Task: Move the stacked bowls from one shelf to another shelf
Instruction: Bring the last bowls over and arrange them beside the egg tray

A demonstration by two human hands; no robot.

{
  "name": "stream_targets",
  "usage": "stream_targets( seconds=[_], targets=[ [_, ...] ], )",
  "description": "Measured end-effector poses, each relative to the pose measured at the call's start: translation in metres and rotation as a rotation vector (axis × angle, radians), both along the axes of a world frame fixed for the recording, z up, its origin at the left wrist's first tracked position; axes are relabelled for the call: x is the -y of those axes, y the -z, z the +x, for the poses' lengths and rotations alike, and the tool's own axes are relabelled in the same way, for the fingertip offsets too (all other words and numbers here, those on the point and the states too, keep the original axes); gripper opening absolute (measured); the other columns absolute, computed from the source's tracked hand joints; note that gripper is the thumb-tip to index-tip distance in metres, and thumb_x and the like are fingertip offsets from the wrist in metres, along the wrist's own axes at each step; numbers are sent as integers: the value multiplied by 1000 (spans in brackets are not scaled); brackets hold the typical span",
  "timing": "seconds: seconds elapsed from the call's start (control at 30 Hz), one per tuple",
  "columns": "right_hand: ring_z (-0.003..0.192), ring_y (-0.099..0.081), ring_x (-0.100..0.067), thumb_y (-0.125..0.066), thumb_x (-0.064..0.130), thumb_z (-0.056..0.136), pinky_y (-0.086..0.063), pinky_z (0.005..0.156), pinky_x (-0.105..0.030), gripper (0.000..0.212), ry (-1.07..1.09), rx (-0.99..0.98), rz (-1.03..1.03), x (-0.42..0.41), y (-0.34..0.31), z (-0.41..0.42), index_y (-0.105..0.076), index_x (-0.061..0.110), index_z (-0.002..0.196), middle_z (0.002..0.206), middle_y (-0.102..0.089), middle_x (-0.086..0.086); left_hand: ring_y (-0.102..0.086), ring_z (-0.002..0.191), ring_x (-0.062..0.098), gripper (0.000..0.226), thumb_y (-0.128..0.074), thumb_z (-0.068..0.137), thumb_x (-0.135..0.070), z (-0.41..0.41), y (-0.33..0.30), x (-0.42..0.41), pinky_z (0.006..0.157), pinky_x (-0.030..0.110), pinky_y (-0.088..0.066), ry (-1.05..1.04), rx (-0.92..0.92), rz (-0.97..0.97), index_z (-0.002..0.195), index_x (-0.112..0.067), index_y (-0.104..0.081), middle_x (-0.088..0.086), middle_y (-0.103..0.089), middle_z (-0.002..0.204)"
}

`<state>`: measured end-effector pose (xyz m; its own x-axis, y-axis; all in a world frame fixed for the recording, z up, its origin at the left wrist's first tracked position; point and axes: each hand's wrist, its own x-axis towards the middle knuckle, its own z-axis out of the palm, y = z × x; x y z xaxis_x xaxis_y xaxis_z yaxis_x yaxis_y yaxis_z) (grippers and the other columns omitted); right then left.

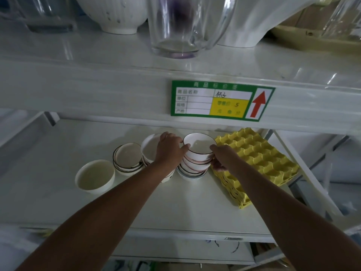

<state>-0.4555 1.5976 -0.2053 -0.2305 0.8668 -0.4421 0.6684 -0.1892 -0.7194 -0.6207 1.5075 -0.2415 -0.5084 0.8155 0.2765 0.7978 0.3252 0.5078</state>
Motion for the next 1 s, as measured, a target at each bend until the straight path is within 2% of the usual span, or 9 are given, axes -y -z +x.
stream_targets(
  seconds=[0.2,0.33,0.43,0.53,0.63,0.73,0.8,0.87,1.0],
  targets=[
    [44,-53,-21,-47,44,99,-45,38,-20,43,17,-32,-8,-1,-1,1,-56,4,85,68,-56,-14,-46,121,29,44,-57,89,-43,-7,-2,-2,100,37,-37,10,63,14,108,-6,-69,10,-66,109],
    [75,-56,-28,-39,44,100,-48,69,-35,43,-80,135,324,-2,-6,2,-54,8,82,87,-58,-15,-55,112,32,51,-47,84,-47,-33,-9,19,100,31,-30,-29,39,138,102,-6,-71,12,-69,104],
    [85,-59,-36,-40,38,95,-47,74,-38,38,-38,93,555,8,-19,-12,-59,5,90,91,-62,-18,-54,111,36,35,-57,88,-30,-70,-12,63,100,35,-31,-185,-49,198,109,-5,-69,16,-67,109],
    [78,-53,-33,-44,31,94,-39,68,-35,32,-43,6,613,23,-31,-33,-47,15,67,78,-56,-13,-52,112,40,39,-59,88,-29,-111,1,121,97,43,-39,-450,-65,67,120,-7,-61,21,-60,118],
    [72,-48,-33,-46,28,94,-34,65,-34,36,-49,-41,636,39,-31,-47,-39,15,61,70,-51,-9,-44,119,45,59,-64,86,-37,-139,22,173,93,49,-44,-708,182,-234,133,-6,-47,26,-48,129],
    [68,-46,-34,-46,26,93,-31,60,-34,29,-72,-61,688,53,-22,-60,-42,11,69,67,-50,-9,-54,114,45,60,-65,87,-34,-160,52,208,91,47,-49,-774,448,-337,131,0,-44,29,-52,126],
    [58,-41,-30,-48,24,92,-26,52,-34,29,-79,-82,730,62,-18,-68,-40,9,68,59,-44,-6,-66,85,38,43,-59,91,-27,-163,66,219,70,40,-56,-735,680,-282,123,0,-51,25,-64,100],
    [54,-38,-25,-49,22,92,-25,50,-31,31,-101,-138,748,72,-13,-73,-38,9,66,55,-41,-5,-62,54,28,26,-49,95,-15,-159,73,224,47,28,-52,-726,920,-162,116,0,-51,19,-62,74],
    [58,-46,-23,-51,20,91,-34,52,-35,31,-209,-232,667,90,-3,-82,-39,9,64,53,-49,-4,-58,35,24,25,-38,95,-2,-157,74,223,34,27,-50,-692,1058,-14,116,6,-49,25,-58,68]
  ],
)
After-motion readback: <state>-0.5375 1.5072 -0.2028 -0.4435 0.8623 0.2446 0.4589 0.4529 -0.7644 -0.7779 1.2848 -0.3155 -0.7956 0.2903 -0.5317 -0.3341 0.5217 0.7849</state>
